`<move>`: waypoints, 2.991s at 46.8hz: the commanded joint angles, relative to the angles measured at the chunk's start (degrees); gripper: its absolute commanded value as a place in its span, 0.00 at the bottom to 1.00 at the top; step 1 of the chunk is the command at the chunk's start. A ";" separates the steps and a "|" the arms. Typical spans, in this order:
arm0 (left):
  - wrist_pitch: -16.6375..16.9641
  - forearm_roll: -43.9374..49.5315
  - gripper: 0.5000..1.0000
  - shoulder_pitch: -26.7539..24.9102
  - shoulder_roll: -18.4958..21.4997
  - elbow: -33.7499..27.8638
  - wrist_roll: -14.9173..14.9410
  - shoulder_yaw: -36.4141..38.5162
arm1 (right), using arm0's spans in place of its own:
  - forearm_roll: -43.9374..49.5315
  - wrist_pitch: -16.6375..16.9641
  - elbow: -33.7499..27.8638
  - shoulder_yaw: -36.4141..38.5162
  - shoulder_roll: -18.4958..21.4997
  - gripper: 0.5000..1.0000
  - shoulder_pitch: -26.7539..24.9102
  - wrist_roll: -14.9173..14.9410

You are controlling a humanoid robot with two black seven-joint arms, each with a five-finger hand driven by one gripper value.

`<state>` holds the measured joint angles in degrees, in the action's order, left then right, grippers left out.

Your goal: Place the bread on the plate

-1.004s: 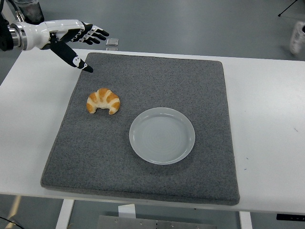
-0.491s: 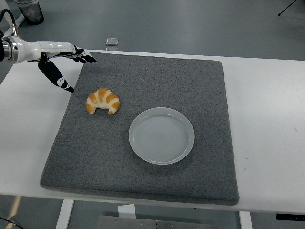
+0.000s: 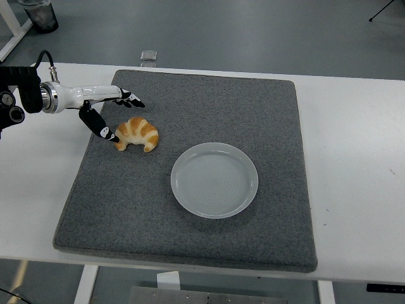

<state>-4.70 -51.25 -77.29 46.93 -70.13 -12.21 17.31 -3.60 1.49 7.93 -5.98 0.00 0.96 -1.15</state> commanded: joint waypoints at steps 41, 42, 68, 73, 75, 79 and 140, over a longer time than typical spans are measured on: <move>1.88 0.01 0.83 2.76 -8.08 5.35 0.35 1.59 | 0.00 0.00 -0.02 0.00 0.00 0.90 0.00 0.01; 1.88 0.01 0.81 2.94 -8.08 5.35 0.35 1.59 | 0.00 0.00 -0.02 0.00 0.00 0.90 0.00 0.01; 2.67 -1.75 0.61 3.20 -8.26 7.37 0.35 2.99 | 0.00 0.00 -0.02 0.00 0.00 0.90 0.00 0.01; 3.64 -2.10 0.60 3.11 -8.34 7.38 0.35 3.78 | 0.00 0.00 0.06 0.00 0.00 0.90 0.00 0.01; 3.73 -2.10 0.59 3.20 -8.87 7.38 0.35 3.96 | 0.00 0.00 -0.02 0.00 0.00 0.90 0.00 0.01; 3.82 -2.10 0.58 3.38 -9.93 7.73 0.35 3.96 | 0.00 0.00 -0.02 0.00 0.00 0.90 0.00 0.01; -1.10 -1.05 0.00 -7.08 -5.71 6.85 -0.35 -3.68 | 0.00 0.00 -0.02 0.00 0.00 0.90 0.00 0.01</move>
<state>-3.94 -52.42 -82.94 39.84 -62.94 -12.56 15.18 -3.60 1.49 7.91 -5.98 0.00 0.97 -1.15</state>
